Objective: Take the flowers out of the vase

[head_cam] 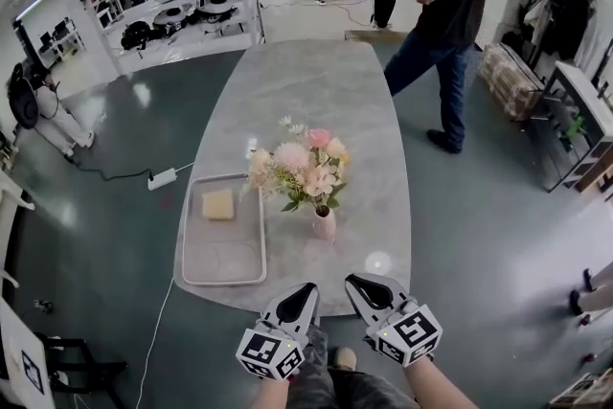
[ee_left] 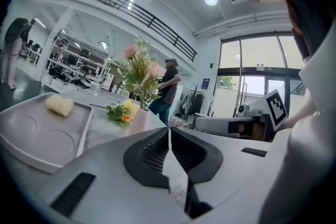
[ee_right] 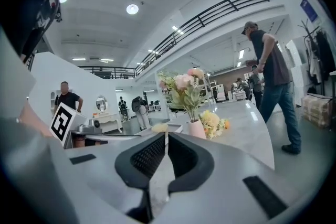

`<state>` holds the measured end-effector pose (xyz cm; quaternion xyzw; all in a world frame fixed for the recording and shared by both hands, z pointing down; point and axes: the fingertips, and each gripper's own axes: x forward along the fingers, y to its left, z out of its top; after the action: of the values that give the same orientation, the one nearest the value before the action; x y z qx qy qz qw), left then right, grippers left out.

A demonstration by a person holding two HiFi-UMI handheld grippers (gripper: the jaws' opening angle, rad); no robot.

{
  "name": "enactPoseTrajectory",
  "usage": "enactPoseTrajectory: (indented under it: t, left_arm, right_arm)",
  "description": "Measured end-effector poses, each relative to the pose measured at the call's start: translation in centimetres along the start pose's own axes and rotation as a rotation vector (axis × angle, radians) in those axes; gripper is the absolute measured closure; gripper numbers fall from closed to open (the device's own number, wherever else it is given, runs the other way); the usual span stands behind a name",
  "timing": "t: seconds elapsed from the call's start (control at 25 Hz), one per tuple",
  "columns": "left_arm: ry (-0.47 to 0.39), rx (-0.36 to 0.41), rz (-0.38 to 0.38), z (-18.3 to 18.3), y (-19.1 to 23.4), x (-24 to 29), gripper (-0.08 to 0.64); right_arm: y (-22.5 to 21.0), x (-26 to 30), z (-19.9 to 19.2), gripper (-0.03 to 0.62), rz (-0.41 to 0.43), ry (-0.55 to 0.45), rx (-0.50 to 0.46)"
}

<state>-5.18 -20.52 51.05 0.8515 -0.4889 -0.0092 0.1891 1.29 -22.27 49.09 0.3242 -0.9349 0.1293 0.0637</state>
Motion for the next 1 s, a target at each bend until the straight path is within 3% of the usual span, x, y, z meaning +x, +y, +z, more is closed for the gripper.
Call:
enactPoseTrajectory:
  t: [0.6, 1.0]
  left_arm:
    - [-0.008, 0.014, -0.056, -0.5, 3.9, 4.9, 0.534]
    - [-0.023, 0.038, -0.033, -0.2, 7.4, 7.5, 0.532]
  right_arm:
    - [-4.6, 4.8, 1.2, 0.561, -0.088, -0.019, -0.012]
    - [-6.5, 8.0, 1.9, 0.453, -0.081, -0.012, -0.013]
